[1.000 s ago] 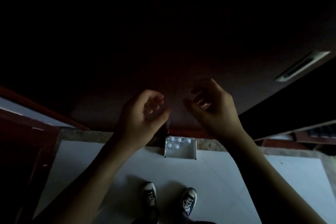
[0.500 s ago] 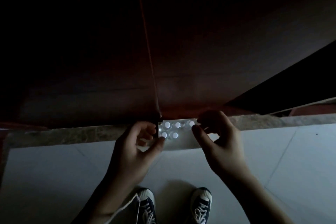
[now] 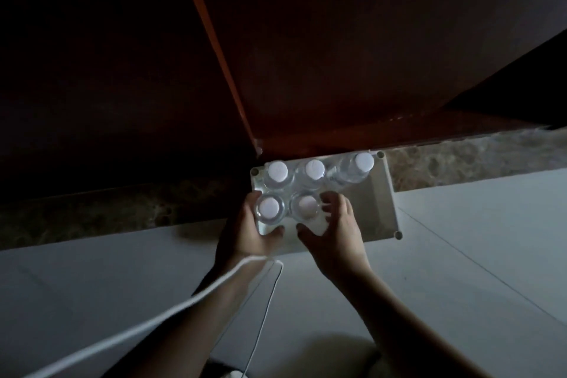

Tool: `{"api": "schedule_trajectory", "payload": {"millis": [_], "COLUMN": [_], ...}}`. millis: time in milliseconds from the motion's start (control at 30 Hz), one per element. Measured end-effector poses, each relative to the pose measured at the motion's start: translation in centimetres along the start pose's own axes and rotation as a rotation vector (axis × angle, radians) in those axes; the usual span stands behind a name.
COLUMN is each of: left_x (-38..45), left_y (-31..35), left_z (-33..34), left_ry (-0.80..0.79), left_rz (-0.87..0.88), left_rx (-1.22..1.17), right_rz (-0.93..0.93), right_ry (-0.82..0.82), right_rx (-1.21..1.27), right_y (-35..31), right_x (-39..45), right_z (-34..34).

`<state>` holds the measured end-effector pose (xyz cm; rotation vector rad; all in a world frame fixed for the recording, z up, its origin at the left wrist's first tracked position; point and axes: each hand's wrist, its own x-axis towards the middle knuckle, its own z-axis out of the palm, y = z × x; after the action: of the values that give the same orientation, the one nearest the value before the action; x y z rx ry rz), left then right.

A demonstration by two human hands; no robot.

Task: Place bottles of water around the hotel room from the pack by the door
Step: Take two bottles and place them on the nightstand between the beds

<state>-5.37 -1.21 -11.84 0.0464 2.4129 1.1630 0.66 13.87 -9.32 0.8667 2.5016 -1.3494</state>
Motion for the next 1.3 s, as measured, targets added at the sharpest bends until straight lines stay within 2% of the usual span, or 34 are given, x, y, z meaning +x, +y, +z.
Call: {"api": "schedule_trajectory", "payload": {"millis": [100,267,400,533,633,700,800,900,967,1133,1300], "left_x": [1.6,2.8,2.0,-0.4,-2.9,-5.0,-8.0,-10.8,-12.9,-19.3,-27.2], "left_y": [-2.4,-4.0,-1.8,3.7,9.9,15.0,23.6,33.2,39.9,56.8,71.6], "left_z": [2.5,2.9,1.3,-1.7,-5.6,-9.5,-15.8,-22.0,-26.3,-37.0,-46.5], "left_ry": [0.07,0.103,0.104,0.144,0.176,0.126,0.03,-0.039,-0.071,-0.041,-0.002], "left_rz": [0.032,0.118,0.154,0.124,0.227,0.317,0.281,0.216,0.246,0.391,0.644], "left_rx": [-0.004,0.098,0.079,0.098,0.078,-0.001,-0.191,-0.418,-0.477,-0.578,-0.594], "right_rz": [-0.02,0.02,-0.001,-0.094,-0.142,-0.139,-0.163,-0.208,-0.24,-0.38,-0.546], "right_ry": [0.044,0.161,0.211,0.197,0.164,0.101,0.031,0.034,0.033,0.036,0.08], "right_rx": [0.029,0.062,0.044,0.087,0.166,0.296,0.411,0.457,0.482,0.569,0.646], "right_y": [2.6,3.7,2.6,-1.2,-6.1,-10.3,-17.9,-27.2,-33.7,-49.4,-62.1], "right_x": [1.6,3.2,2.3,-0.4,-2.7,-4.2,-6.5,-9.5,-11.9,-18.8,-26.4], "right_z": [3.1,5.3,4.1,-0.5,-5.7,-9.8,-16.6,-24.6,-30.0,-43.2,-53.5]}}
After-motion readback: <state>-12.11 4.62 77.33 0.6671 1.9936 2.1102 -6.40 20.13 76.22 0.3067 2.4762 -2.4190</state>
